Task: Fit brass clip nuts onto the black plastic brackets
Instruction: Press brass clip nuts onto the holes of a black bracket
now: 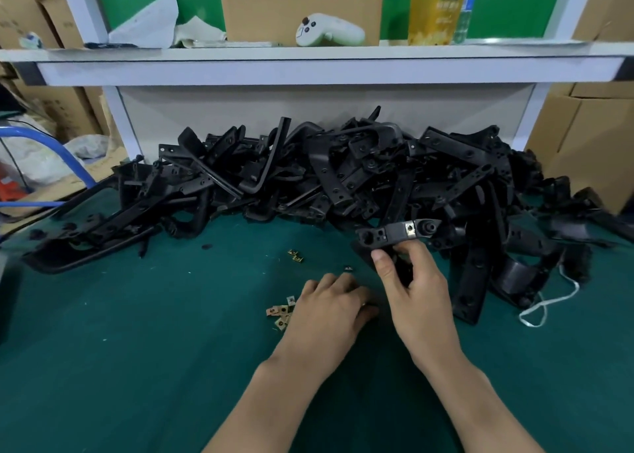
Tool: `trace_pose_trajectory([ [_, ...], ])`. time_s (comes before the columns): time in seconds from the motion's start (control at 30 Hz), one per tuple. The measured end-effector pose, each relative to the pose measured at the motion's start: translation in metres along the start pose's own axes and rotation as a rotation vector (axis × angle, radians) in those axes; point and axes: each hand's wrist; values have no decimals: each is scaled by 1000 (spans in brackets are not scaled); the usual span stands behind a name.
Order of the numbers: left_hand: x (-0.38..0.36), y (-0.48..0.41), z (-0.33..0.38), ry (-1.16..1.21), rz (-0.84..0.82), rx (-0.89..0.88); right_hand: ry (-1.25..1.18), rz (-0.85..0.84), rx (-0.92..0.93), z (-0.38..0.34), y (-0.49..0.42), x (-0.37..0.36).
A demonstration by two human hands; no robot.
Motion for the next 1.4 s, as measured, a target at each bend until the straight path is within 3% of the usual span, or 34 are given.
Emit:
trace_pose_trajectory([
  [0.3,7,24,-39,61,101,106,-50,-1,-35,-1,0,0],
  [0.47,8,24,-32,66,178,80,-24,-46,-20,-1,0,0],
  [0.53,12,23,-28,385,364,119,27,-120,-10,-1,1,-2],
  [0.6,19,21,-30,848,502,209,102,-204,-5,0,3,-4],
  [0.73,31,17,-39,1645,515,229,202,-298,-15,1,3,-6],
  [0.8,32,16,-41,1803,507,234,227,-309,-20,2,3,-6],
  [1.2,33,18,-35,1857,491,240,261,-331,-50,1,1,-8],
  [1.4,37,18,-37,2037,467,260,242,-329,-55,1,2,-8],
])
Point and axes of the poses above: each hand's wrist, its own y-axis away from the middle knuckle, its own x-axis out of the back of the hand, z = x × y, and after that the axes turned 10 degrees about -z, right-handed
